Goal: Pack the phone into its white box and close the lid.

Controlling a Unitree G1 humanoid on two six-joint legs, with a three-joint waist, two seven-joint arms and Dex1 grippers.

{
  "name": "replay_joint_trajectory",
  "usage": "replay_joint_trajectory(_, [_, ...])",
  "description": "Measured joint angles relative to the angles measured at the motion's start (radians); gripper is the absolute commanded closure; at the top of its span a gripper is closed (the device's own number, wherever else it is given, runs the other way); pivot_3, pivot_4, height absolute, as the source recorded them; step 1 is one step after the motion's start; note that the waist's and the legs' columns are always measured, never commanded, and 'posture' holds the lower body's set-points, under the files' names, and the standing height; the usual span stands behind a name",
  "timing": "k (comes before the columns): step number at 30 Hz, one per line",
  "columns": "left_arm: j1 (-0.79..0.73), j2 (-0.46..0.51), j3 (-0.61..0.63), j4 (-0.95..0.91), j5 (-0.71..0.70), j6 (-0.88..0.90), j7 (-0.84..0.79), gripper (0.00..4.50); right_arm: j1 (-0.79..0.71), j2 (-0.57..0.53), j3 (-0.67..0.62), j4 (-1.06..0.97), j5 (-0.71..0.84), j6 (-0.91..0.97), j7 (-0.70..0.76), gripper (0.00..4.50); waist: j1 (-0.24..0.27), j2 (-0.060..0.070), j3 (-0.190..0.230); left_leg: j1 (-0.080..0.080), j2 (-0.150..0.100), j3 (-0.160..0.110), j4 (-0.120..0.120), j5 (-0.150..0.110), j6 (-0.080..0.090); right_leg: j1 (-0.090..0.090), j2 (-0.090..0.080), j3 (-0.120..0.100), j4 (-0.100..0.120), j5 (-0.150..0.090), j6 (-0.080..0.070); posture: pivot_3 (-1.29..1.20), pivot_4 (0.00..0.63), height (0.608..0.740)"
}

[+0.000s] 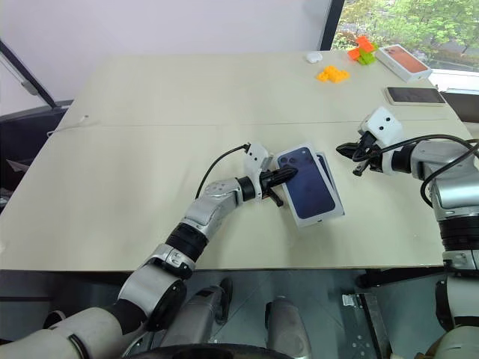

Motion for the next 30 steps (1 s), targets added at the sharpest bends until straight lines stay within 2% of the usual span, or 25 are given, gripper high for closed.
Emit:
replay_joint_trajectory(4, [-0.029,0.000,0.024,0.037,0.001,-0.023,0.021,4.50,0.007,0.006,0.000,-0.014,-0.001,-0.001,0.016,4.46,-0.002,0.000,0.000,0.000,0.000,0.000,0.000,0.000,0.000,0.000,0.000,0.000,0.000,0.000,0.000,0.00,0.150,0.740])
replay_joint_trajectory(8, [-0.029,0.006,0.040,-0.003,0.000,-0.017,0.028,4.50,0.006,0.024,0.002,-0.023,-0.013,-0.002,0.017,4.46,-0.002,0.000,0.000,0.000,0.000,0.000,0.000,0.000,0.000,-0.001,0.000,0.000,0.001,0.000,0.001,0.00,0.150,0.740])
replay_joint_trajectory(13, [0.040,0.064,0.050,-0.194,-0.007,0.067,0.029,4.50,0.003,0.043,0.004,-0.011,-0.042,-0.018,0.012,4.46,-0.003,0.001,0.000,0.000,0.000,0.000,0.000,0.000,0.000,-0.001,0.000,0.001,0.001,0.000,0.001,0.00,0.150,0.740])
replay_joint_trajectory(20, [0.227,0.181,0.031,-0.489,-0.034,0.309,0.004,4.50,-0.003,0.047,0.013,0.015,-0.098,-0.069,0.019,4.46,-0.003,0.001,-0.001,0.002,0.000,0.000,-0.001,0.000,0.000,0.001,0.001,0.001,0.002,0.000,0.001,0.00,0.150,0.740])
replay_joint_trajectory(26, [0.281,0.207,-0.019,-0.520,-0.030,0.378,-0.011,4.50,-0.002,0.047,0.024,0.039,-0.133,-0.110,0.036,4.46,0.002,0.001,-0.001,0.004,-0.001,-0.001,0.000,-0.001,0.000,0.002,0.000,0.000,0.001,0.000,0.000,0.00,0.150,0.740])
replay_joint_trajectory(30, [0.246,0.152,-0.033,-0.430,-0.018,0.355,-0.007,4.50,0.002,0.049,0.031,0.040,-0.150,-0.132,0.039,4.46,0.002,0.001,-0.001,0.004,-0.001,-0.001,0.000,-0.001,0.000,0.003,0.000,0.000,0.001,0.000,0.001,0.00,0.150,0.740])
